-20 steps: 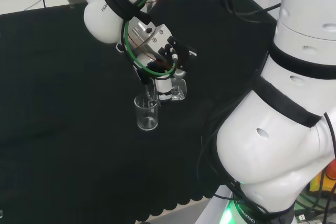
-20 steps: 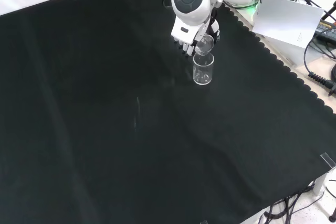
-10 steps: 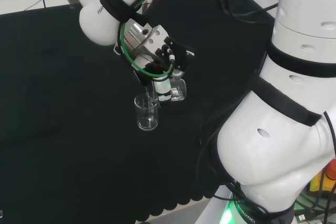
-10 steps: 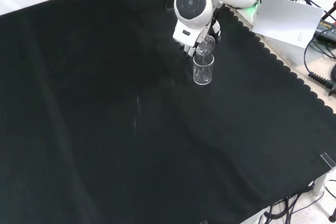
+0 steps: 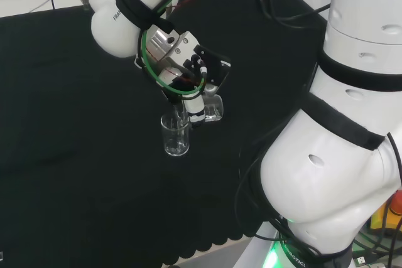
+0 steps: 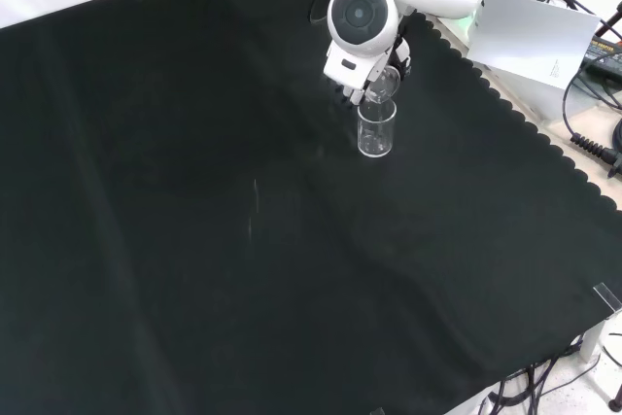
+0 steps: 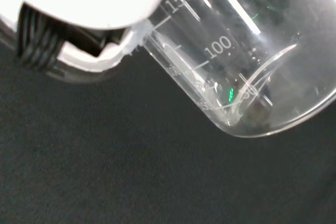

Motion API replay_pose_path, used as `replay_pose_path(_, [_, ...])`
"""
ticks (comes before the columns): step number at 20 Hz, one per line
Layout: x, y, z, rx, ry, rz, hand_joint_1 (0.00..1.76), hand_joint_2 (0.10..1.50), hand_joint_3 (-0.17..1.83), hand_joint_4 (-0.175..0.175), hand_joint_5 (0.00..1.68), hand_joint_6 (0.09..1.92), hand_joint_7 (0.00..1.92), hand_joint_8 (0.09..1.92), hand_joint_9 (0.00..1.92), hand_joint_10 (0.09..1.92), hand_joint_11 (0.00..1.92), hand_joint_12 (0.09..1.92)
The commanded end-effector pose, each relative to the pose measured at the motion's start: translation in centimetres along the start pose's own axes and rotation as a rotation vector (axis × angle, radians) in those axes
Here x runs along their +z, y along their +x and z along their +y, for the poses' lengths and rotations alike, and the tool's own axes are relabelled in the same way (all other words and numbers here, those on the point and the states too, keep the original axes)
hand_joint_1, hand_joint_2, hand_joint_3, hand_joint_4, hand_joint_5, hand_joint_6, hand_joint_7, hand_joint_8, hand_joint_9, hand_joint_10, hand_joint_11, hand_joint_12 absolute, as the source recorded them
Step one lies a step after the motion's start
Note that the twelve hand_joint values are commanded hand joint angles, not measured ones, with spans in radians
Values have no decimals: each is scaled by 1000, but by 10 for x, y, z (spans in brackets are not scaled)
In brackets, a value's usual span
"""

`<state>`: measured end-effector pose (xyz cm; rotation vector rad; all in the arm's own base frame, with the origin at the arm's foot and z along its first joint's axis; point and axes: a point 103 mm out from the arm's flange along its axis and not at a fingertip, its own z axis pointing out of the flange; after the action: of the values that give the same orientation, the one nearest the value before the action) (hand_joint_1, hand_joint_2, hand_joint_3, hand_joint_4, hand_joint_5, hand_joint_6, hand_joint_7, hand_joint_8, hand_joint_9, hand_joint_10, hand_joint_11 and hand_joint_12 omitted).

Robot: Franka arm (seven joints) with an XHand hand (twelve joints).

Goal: Pour the water from the handheld beaker into the one on the table.

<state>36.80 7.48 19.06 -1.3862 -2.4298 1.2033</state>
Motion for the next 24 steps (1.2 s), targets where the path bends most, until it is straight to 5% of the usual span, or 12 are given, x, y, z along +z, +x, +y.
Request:
replay_pose_path(1, [-8, 4, 1, 10, 12, -18, 1308, 456, 1113, -175, 1184, 1047, 1242, 1025, 1563, 866, 1317, 987])
replay_pose_path(24, [-22, 14, 3, 56, 89, -112, 1307, 454, 1122, -175, 1180, 1060, 1238, 1039, 1563, 874, 1315, 995])
